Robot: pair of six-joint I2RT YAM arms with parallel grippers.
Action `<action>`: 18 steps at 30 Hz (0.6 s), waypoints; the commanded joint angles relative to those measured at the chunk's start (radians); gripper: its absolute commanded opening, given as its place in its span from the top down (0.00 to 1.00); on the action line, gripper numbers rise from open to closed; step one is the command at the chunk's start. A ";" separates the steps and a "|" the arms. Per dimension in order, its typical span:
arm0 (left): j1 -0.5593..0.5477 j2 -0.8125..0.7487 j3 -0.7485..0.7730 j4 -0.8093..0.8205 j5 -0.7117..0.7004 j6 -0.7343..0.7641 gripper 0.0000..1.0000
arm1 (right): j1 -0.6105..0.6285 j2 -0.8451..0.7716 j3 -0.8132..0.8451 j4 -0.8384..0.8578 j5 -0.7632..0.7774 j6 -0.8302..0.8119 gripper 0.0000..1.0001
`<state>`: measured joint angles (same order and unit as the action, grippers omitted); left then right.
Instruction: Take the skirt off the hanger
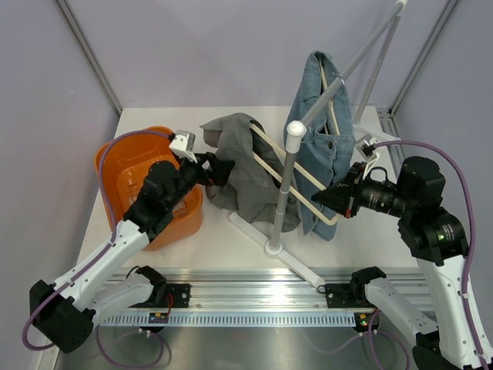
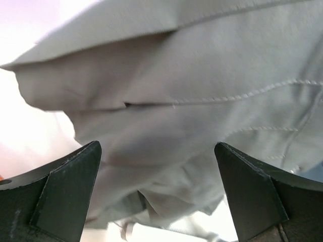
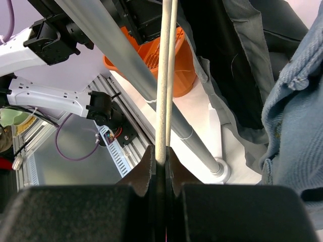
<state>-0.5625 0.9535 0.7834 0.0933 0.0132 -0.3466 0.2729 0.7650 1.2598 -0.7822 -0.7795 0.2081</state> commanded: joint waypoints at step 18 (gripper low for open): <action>0.000 0.111 0.043 0.197 0.231 0.023 0.97 | 0.005 -0.026 0.023 0.123 -0.121 0.031 1.00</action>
<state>-0.5625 1.0550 0.7815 0.2146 0.1650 -0.3317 0.2729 0.7635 1.2560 -0.7727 -0.8070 0.2405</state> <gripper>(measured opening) 0.334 0.060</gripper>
